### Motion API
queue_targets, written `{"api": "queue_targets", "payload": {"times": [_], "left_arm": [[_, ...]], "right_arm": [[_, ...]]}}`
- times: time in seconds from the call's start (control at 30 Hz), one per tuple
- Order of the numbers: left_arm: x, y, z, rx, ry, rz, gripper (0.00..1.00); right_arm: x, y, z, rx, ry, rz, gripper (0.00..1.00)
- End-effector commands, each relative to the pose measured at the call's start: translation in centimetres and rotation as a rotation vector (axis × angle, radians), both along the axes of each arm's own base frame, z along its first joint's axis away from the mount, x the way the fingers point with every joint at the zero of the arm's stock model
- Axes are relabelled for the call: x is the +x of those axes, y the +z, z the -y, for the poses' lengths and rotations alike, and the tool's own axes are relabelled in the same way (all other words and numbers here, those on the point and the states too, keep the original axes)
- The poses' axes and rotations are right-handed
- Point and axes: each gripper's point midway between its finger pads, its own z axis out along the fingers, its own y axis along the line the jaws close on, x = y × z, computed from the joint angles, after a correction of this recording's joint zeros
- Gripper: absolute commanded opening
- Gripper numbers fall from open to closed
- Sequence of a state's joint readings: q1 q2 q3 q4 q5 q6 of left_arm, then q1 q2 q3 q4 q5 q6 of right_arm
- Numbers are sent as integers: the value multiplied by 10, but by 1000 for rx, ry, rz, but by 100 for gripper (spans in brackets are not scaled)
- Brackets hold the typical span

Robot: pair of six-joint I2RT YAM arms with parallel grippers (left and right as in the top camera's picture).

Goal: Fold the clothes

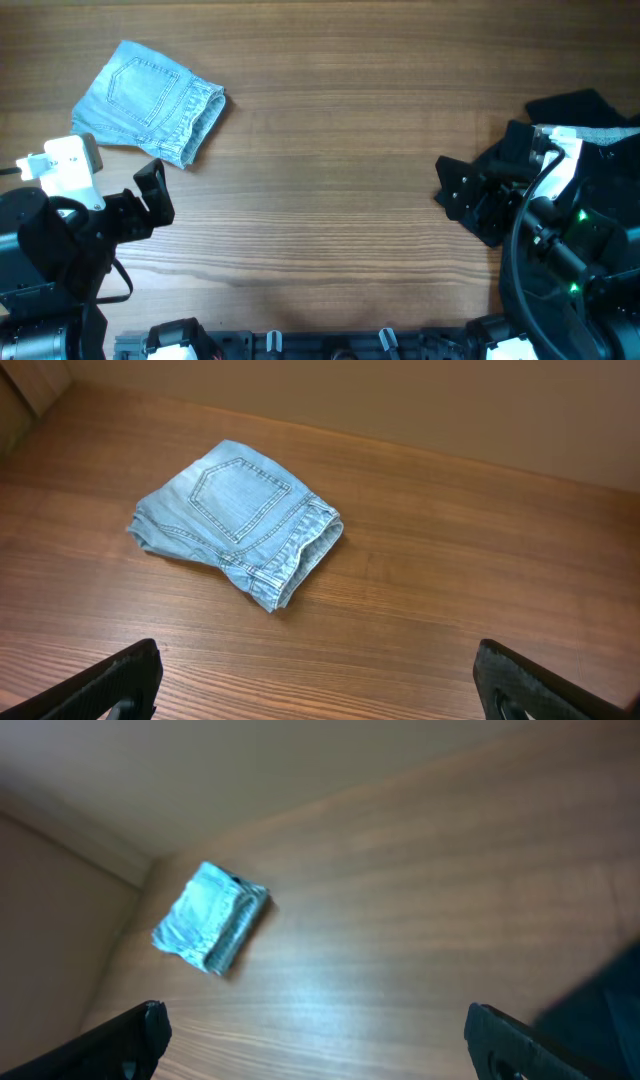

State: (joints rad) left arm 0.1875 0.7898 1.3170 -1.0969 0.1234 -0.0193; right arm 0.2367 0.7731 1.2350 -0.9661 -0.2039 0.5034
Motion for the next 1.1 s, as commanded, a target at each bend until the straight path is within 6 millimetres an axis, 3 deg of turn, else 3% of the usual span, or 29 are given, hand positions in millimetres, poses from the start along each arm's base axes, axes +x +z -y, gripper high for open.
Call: {"api": "queue_targets", "payload": {"times": [0.0,0.07,0.27,0.47,0.63,0.77,0.9,1.07], "left_arm": [[0,2,-1,25,-6,5,100],[0,2,-1,25,-6,5,100],[0,2,-1,25,-6,5,100],[0,2,-1,25,-6,5,100],[0,2,-1,24,-5,5,100],[0,2,-1,25,-6,5,100],[0,2,-1,25,-6,5,100],[0,2,-1,24,-5,5,100]], "right_arm": [[2,-4,12,-6,-82,-31,100],[8,1,21,-26,-135,5,100],[15,31,1,-277,128,278,100],[21,43,3,-437,151,560,100],[13,3,19,-441,73,634,100],[-4,-48,25,-474,68,636,100],[-5,-91,31,-480,39,640,100],[2,-115,34,-479,3,719,100]]}}
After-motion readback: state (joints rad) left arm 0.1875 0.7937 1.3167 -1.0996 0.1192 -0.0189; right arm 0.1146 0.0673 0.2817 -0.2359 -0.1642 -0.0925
